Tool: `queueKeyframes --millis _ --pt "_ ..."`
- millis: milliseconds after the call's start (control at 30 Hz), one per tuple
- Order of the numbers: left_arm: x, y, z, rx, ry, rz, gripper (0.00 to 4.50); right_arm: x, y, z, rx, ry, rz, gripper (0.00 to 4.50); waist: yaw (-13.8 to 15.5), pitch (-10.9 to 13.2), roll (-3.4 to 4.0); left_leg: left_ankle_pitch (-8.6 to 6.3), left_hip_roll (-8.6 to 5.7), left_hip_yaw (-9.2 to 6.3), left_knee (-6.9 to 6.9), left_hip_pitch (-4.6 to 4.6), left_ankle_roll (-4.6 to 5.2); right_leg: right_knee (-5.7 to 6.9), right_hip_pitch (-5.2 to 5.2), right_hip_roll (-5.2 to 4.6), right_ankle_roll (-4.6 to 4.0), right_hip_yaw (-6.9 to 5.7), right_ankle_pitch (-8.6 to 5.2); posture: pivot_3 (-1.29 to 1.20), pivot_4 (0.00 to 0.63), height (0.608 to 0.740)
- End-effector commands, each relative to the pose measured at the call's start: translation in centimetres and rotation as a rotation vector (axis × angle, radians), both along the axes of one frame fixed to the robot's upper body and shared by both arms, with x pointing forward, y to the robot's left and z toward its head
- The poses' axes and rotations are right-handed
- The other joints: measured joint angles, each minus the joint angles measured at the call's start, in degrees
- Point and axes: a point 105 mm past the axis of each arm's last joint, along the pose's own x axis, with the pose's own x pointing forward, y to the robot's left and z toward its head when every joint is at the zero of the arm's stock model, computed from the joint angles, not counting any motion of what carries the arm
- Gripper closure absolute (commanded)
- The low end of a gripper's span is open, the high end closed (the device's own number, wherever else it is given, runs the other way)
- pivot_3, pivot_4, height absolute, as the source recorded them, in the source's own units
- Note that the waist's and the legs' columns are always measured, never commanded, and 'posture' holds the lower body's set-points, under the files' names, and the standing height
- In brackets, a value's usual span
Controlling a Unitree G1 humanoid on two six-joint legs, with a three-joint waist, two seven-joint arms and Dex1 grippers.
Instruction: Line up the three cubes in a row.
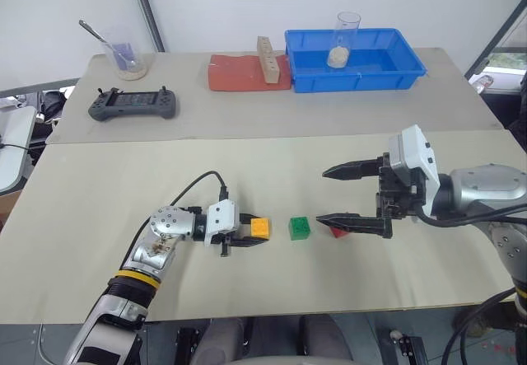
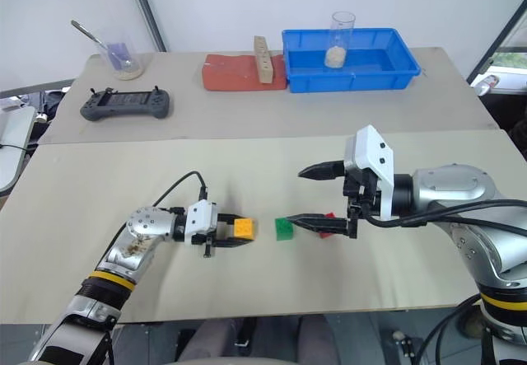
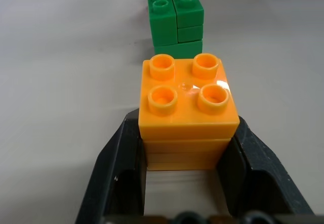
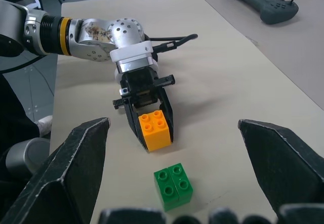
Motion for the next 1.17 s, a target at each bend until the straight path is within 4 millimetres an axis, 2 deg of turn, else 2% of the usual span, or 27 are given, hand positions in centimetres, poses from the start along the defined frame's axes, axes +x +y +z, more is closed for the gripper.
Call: queueKeyframes --millis 33,67,133,300,433,567,700,833,967,1167 --pt "-0.1 -0.5 -0.2 0.005 0.0 -0.023 3.13 -0.4 -0.1 1.3 0.003 -0.075 -0.001 0.0 0.11 0.0 0.0 0.0 0.0 0.0 0.01 0.0 0.0 0.0 0.0 0.0 0.0 0.0 0.0 0.0 0.15 0.74" --pt "-0.1 -0.5 -0.2 0.005 0.003 -0.023 3.13 -0.4 -0.1 1.3 0.004 -0.076 -0.003 0.0 0.13 0.0 0.0 0.0 -0.01 0.0 0.01 0.0 0.0 0.0 0.01 0.0 0.0 0.0 0.0 0.0 0.15 0.74" --pt "-0.1 -0.5 -0.2 -0.002 0.018 -0.026 2.1 -0.3 -0.1 1.3 0.006 -0.076 -0.006 0.0 0.13 0.0 0.0 0.0 0.0 0.0 0.01 0.0 0.0 0.0 0.01 0.0 0.0 0.0 0.0 0.0 0.15 0.74" --pt "-0.3 -0.2 -0.1 -0.001 0.023 -0.024 0.02 -0.1 -0.1 1.3 0.012 -0.073 -0.008 0.0 -0.18 0.0 0.0 0.0 0.0 0.0 0.01 0.0 0.0 0.01 0.0 0.01 0.0 0.0 0.0 0.0 0.15 0.74" --pt "-0.2 1.4 0.6 0.01 0.02 0.017 0.02 0.1 -0.2 1.2 0.011 -0.071 -0.009 0.0 -0.44 0.0 0.0 0.0 0.0 0.0 0.0 0.0 0.01 0.02 -0.02 0.02 0.0 0.0 0.0 0.0 0.15 0.74" --pt "0.0 4.4 2.2 0.036 0.003 0.094 0.02 0.5 -1.2 0.6 -0.005 -0.071 -0.033 0.0 -0.99 0.0 0.0 0.0 0.06 0.0 -0.04 0.02 0.0 0.04 -0.06 0.08 0.0 0.01 0.0 0.0 0.15 0.74" --pt "0.9 8.9 6.6 0.069 -0.002 0.278 0.02 1.3 -3.9 0.1 -0.043 -0.077 -0.113 0.0 -0.86 0.03 -0.03 -0.01 0.05 0.0 -0.04 -0.01 0.0 0.03 -0.08 0.08 0.0 0.01 0.0 0.0 0.15 0.74" --pt "2.1 11.8 11.4 0.07 -0.054 0.419 0.02 1.6 -5.8 0.3 -0.048 -0.084 -0.176 0.0 -0.39 0.04 -0.01 -0.01 0.04 0.0 -0.03 0.08 0.0 0.0 -0.1 0.06 0.01 -0.01 -0.01 0.0 0.15 0.74" --pt "2.9 12.5 13.1 0.087 -0.102 0.459 0.02 1.8 -6.9 -0.1 -0.06 -0.084 -0.212 0.0 -0.31 0.04 -0.01 -0.03 0.04 0.0 -0.05 0.23 0.01 -0.01 -0.06 0.06 0.01 -0.02 -0.01 0.0 0.15 0.74" --pt "2.8 10.9 12.4 0.093 -0.097 0.413 0.02 2.1 -7.1 -0.3 -0.055 -0.086 -0.231 0.0 -0.41 0.04 -0.01 -0.02 0.05 0.02 -0.08 0.15 0.01 0.05 0.0 0.07 0.0 0.05 -0.01 0.0 0.15 0.74"
